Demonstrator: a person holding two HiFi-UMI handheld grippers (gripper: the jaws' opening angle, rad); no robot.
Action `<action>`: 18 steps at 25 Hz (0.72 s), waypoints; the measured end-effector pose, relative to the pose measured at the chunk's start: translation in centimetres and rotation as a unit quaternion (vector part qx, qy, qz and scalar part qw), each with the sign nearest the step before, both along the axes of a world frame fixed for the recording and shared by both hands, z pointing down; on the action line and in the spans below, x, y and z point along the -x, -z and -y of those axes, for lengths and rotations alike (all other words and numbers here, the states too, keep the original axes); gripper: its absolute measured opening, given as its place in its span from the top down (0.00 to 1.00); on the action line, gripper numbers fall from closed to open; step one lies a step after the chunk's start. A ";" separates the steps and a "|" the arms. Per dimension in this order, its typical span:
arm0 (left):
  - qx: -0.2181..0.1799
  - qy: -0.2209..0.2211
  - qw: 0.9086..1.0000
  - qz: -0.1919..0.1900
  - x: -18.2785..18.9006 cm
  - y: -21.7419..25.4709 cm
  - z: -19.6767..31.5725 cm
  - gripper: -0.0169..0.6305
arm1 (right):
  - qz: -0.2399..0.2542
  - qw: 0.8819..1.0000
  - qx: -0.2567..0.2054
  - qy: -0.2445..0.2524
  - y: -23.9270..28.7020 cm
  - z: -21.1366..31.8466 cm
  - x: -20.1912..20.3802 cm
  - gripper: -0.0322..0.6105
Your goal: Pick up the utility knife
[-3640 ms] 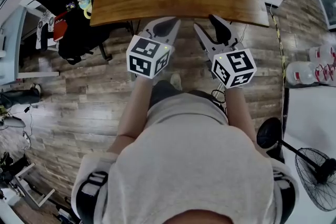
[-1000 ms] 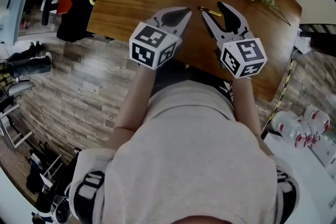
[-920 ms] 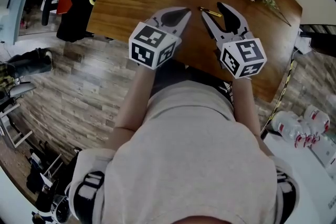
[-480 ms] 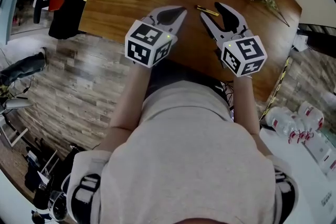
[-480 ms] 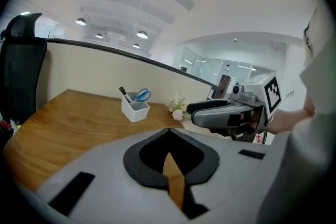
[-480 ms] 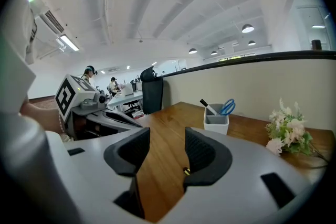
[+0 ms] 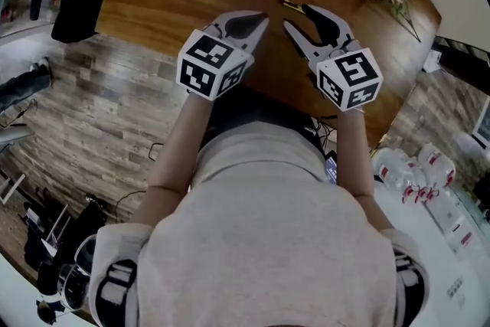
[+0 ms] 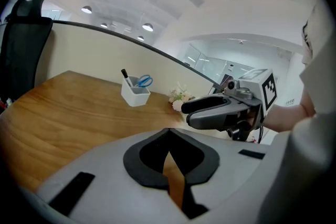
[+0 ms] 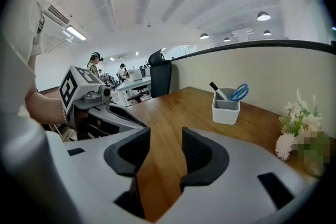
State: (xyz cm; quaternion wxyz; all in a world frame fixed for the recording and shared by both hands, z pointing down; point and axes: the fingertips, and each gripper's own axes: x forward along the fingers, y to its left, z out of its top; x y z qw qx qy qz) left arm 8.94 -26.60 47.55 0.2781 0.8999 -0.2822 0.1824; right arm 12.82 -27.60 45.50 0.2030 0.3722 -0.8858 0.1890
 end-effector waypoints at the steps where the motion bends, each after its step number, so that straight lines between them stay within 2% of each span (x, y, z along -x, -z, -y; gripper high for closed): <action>1: 0.002 -0.001 1.000 0.001 0.0 -0.3 0.0 0.95 | -0.004 1.000 0.001 0.003 -0.2 0.1 0.0 0.64; 10: 0.023 -0.002 1.000 0.006 -0.4 -2.9 -0.6 0.95 | -0.060 0.998 0.006 0.016 -2.9 1.4 -1.1 0.68; 18: 0.034 -0.019 0.999 0.006 -1.9 -4.6 -0.7 0.95 | -0.150 0.986 0.017 0.076 -6.6 1.7 -1.7 0.74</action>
